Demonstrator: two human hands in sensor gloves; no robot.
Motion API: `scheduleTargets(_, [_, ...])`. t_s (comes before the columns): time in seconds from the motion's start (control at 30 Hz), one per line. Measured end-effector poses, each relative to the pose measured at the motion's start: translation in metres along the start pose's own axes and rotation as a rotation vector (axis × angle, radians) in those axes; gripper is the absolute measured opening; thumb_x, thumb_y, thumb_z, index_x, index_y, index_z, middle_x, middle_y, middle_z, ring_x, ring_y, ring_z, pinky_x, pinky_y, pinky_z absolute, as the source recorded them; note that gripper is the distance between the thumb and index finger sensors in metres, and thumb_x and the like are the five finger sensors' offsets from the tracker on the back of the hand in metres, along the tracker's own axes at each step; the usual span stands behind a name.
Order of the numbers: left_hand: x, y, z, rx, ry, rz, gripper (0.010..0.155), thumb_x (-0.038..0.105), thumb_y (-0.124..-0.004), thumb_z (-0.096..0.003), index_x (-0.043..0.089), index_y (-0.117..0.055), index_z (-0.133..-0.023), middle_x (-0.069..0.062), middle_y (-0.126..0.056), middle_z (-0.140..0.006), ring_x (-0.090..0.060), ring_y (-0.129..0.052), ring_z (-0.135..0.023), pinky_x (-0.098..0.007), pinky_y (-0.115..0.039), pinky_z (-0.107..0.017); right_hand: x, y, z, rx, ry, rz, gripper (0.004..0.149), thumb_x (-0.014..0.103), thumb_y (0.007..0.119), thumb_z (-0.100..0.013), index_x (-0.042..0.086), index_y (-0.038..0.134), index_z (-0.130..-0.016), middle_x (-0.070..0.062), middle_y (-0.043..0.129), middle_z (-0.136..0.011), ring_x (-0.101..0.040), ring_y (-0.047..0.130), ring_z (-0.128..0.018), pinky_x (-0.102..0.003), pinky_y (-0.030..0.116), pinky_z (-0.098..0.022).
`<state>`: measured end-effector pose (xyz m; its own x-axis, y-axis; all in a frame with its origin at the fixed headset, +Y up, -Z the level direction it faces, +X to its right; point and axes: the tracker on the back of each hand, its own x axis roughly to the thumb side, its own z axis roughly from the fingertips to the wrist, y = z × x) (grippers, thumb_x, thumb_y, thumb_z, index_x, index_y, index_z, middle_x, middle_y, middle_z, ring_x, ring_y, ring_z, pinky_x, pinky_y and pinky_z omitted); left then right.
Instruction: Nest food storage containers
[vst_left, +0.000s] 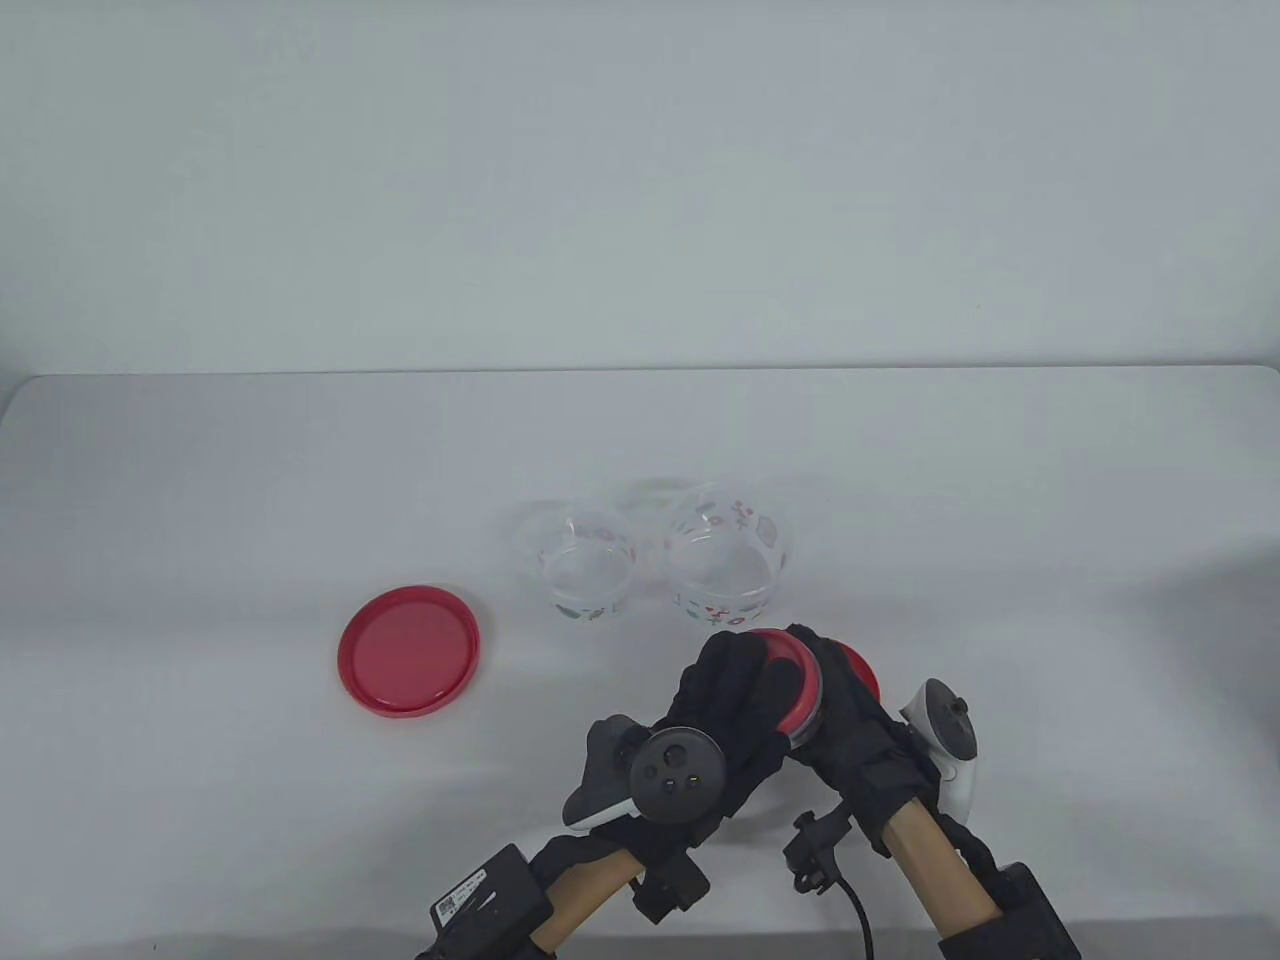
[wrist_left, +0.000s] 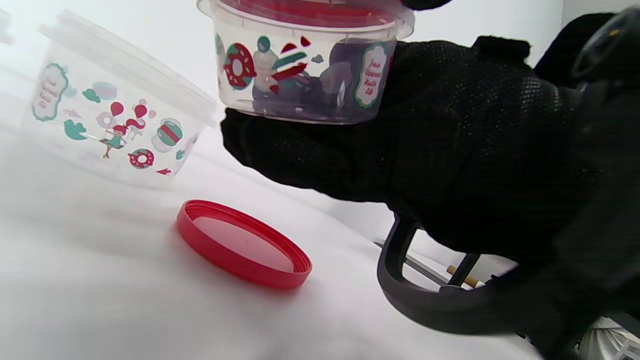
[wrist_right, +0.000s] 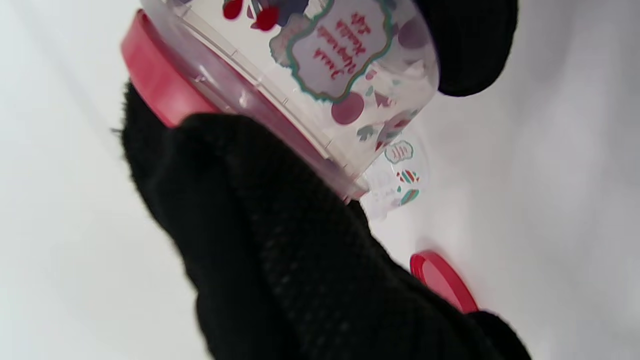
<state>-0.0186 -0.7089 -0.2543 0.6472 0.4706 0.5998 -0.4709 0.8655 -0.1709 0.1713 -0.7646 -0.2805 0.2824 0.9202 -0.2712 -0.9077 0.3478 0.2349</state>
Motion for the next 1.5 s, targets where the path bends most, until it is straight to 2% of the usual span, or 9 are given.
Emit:
scheduleTargets(0.2, [0.006, -0.003, 0.003, 0.074, 0.07, -0.007, 0.065, 0.049, -0.039, -0.0654, 0.029, -0.009, -0.119, -0.018, -0.012, -0.123, -0.049, -0.018, -0.11, -0.056, -0.039, -0.08, 0.004, 0.01, 0.002, -0.032, -0.162, 0.155, 0.061, 0.048, 0.039, -0.068, 0.011, 0.025, -0.115, -0.03, 0.022, -0.113, -0.057, 0.047, -0.093, -0.061, 0.062, -0.058])
scheduleTargets(0.3, [0.007, -0.005, 0.002, 0.052, 0.117, 0.031, 0.067, 0.046, -0.038, -0.0667, 0.02, -0.003, -0.117, -0.027, -0.011, -0.12, -0.057, -0.022, -0.105, -0.059, -0.046, -0.077, 0.005, 0.017, 0.003, -0.033, -0.237, 0.247, 0.063, 0.047, 0.04, -0.067, 0.012, 0.016, -0.114, -0.027, 0.012, -0.113, -0.057, 0.035, -0.096, -0.063, 0.052, -0.062])
scheduleTargets(0.4, [0.004, -0.007, 0.003, 0.027, 0.135, 0.159, 0.067, 0.045, -0.038, -0.0668, 0.021, 0.001, -0.115, -0.027, -0.004, -0.118, -0.057, -0.015, -0.104, -0.06, -0.04, -0.077, 0.005, 0.02, 0.005, -0.061, -0.265, 0.311, 0.064, 0.047, 0.04, -0.067, 0.012, 0.015, -0.113, -0.027, 0.011, -0.113, -0.057, 0.034, -0.096, -0.063, 0.052, -0.062])
scheduleTargets(0.6, [-0.001, -0.005, 0.003, 0.015, 0.037, 0.093, 0.065, 0.048, -0.037, -0.0661, 0.031, -0.001, -0.117, -0.015, 0.0, -0.123, -0.047, -0.005, -0.11, -0.06, -0.022, -0.08, 0.008, 0.012, 0.004, -0.062, -0.23, 0.25, 0.065, 0.05, 0.04, -0.066, 0.009, 0.023, -0.114, -0.029, 0.024, -0.113, -0.057, 0.048, -0.093, -0.06, 0.064, -0.057])
scheduleTargets(0.77, [-0.004, -0.001, 0.005, -0.008, -0.06, 0.08, 0.062, 0.05, -0.037, -0.0648, 0.041, -0.005, -0.116, -0.006, 0.002, -0.124, -0.039, 0.002, -0.113, -0.053, -0.008, -0.083, 0.012, 0.006, 0.003, -0.025, -0.202, 0.233, 0.067, 0.052, 0.04, -0.066, 0.006, 0.032, -0.114, -0.032, 0.037, -0.111, -0.057, 0.061, -0.087, -0.056, 0.072, -0.051])
scheduleTargets(0.9, [0.001, 0.008, 0.007, -0.01, -0.155, -0.055, 0.061, 0.05, -0.037, -0.0645, 0.042, -0.008, -0.117, -0.006, -0.001, -0.126, -0.037, 0.0, -0.115, -0.049, -0.008, -0.085, 0.016, 0.005, 0.004, 0.016, -0.186, 0.208, 0.068, 0.053, 0.039, -0.066, 0.004, 0.038, -0.113, -0.033, 0.044, -0.109, -0.056, 0.069, -0.082, -0.053, 0.076, -0.046])
scheduleTargets(1.1, [0.0, 0.006, 0.012, -0.047, -0.235, -0.053, 0.062, 0.049, -0.04, -0.0641, 0.038, -0.012, -0.118, -0.002, -0.005, -0.126, -0.033, 0.0, -0.116, -0.046, -0.001, -0.085, 0.009, 0.004, 0.001, 0.071, -0.105, 0.18, 0.066, 0.048, 0.035, -0.067, -0.001, 0.042, -0.11, -0.035, 0.049, -0.106, -0.057, 0.075, -0.076, -0.052, 0.079, -0.042])
scheduleTargets(1.33, [-0.003, 0.004, 0.007, -0.059, -0.168, -0.061, 0.066, 0.055, -0.041, -0.0629, 0.038, -0.013, -0.12, 0.004, -0.002, -0.127, -0.029, 0.0, -0.117, -0.048, -0.002, -0.084, 0.0, -0.002, -0.005, 0.079, -0.054, 0.096, 0.066, 0.05, 0.035, -0.067, 0.002, 0.041, -0.112, -0.032, 0.047, -0.109, -0.055, 0.074, -0.078, -0.052, 0.078, -0.044])
scheduleTargets(1.5, [-0.01, 0.018, 0.014, 0.141, -0.027, -0.054, 0.073, 0.061, -0.039, -0.0613, 0.033, -0.007, -0.121, -0.001, 0.007, -0.124, -0.033, 0.009, -0.112, -0.054, -0.003, -0.081, -0.002, -0.003, -0.006, 0.076, -0.065, 0.058, 0.067, 0.053, 0.036, -0.067, 0.004, 0.036, -0.113, -0.031, 0.042, -0.111, -0.055, 0.07, -0.082, -0.053, 0.075, -0.048])
